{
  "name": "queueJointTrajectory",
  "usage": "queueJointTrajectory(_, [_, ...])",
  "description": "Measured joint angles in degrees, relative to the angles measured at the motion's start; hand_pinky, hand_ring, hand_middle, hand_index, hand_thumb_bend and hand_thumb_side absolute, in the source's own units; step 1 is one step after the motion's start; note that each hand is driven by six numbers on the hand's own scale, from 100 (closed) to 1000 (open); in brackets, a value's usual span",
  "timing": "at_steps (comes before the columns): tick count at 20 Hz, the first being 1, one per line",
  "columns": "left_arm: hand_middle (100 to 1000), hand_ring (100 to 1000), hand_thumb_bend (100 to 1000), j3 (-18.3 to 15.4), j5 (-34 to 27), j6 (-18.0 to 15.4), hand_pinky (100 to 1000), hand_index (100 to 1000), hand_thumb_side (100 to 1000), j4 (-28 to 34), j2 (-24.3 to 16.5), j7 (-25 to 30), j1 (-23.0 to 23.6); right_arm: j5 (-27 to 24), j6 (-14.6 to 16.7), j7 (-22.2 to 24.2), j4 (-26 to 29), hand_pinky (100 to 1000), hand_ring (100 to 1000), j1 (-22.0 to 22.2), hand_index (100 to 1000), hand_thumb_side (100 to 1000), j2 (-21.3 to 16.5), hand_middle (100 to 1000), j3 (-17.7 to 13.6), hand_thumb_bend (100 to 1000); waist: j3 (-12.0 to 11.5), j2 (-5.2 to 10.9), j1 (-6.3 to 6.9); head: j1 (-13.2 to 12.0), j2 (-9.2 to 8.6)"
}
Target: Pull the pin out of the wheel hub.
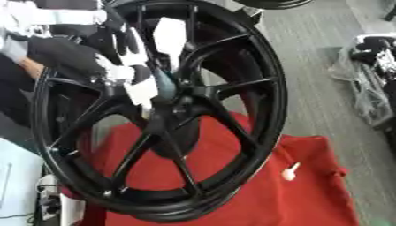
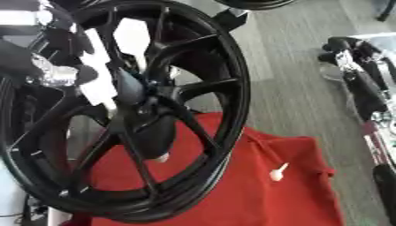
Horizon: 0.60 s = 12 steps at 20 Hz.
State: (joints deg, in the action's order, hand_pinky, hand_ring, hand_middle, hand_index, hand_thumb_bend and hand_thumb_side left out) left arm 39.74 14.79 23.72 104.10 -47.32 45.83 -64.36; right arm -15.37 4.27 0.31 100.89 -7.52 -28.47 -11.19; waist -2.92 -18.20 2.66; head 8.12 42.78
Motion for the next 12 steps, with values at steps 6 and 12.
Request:
queueJointTrajectory(6, [655,552,368,0.01,1.44,-0.43,571,789,747,0.03,0.00,0.43,-0.14,0.07,-0.04,0.06,0.00,883,692,0.01,729,555,0.00,673,0.01,100,-0.01,0.00,0.02,-0.09,0.01])
queueJointTrajectory(12, [664,577,364,0.03,1.94,-0.78,584,794,749,0.03,0.00,0.78,-0.14,0.10,-0.08,0.12,-0.01,883,692,0.01,729,559,0.00,673,0.18,100,-0.01,0.00,0.02,-0.23,0.01])
